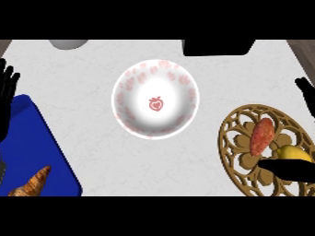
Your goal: Pick the sweet potato from the placemat and place it in the bowl
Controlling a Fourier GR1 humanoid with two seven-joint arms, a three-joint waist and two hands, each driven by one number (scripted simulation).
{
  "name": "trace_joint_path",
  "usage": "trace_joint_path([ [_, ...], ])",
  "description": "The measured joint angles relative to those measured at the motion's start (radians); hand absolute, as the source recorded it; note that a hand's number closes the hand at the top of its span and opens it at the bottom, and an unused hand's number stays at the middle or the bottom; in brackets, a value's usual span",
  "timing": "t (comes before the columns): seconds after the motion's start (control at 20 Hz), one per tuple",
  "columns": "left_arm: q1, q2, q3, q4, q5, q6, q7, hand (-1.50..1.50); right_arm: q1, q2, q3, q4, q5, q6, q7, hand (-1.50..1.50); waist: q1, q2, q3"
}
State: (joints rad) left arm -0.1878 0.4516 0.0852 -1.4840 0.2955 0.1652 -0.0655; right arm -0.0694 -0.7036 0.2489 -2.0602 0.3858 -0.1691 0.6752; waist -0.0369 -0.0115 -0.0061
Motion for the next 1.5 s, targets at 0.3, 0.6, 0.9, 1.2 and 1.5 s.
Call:
trace_joint_path([
  [0.3,-0.020,-0.007,-0.004,0.000,-0.008,-0.003,0.003,0.00,-0.008,-0.133,-0.029,-0.136,-0.182,0.265,0.240,-1.50,0.016,0.006,0.002],
  [0.6,-0.035,-0.022,-0.003,-0.011,-0.019,-0.003,0.023,0.00,-0.009,-0.176,-0.086,-0.170,-0.321,0.382,0.324,-1.50,0.029,0.009,0.005],
  [0.9,-0.053,-0.036,0.012,-0.003,-0.033,-0.023,0.030,0.00,0.015,-0.144,-0.110,-0.128,-0.313,0.432,0.301,-1.50,0.034,0.011,0.006],
  [1.2,-0.049,-0.049,0.024,-0.017,-0.050,-0.040,0.044,0.00,-0.002,-0.061,-0.079,-0.019,-0.236,0.464,0.260,-1.50,0.038,0.012,0.006],
  [1.5,-0.054,-0.057,0.052,0.014,-0.063,-0.069,0.026,0.00,0.007,0.023,-0.081,0.125,-0.131,0.482,0.171,-1.50,0.038,0.012,0.006],
])
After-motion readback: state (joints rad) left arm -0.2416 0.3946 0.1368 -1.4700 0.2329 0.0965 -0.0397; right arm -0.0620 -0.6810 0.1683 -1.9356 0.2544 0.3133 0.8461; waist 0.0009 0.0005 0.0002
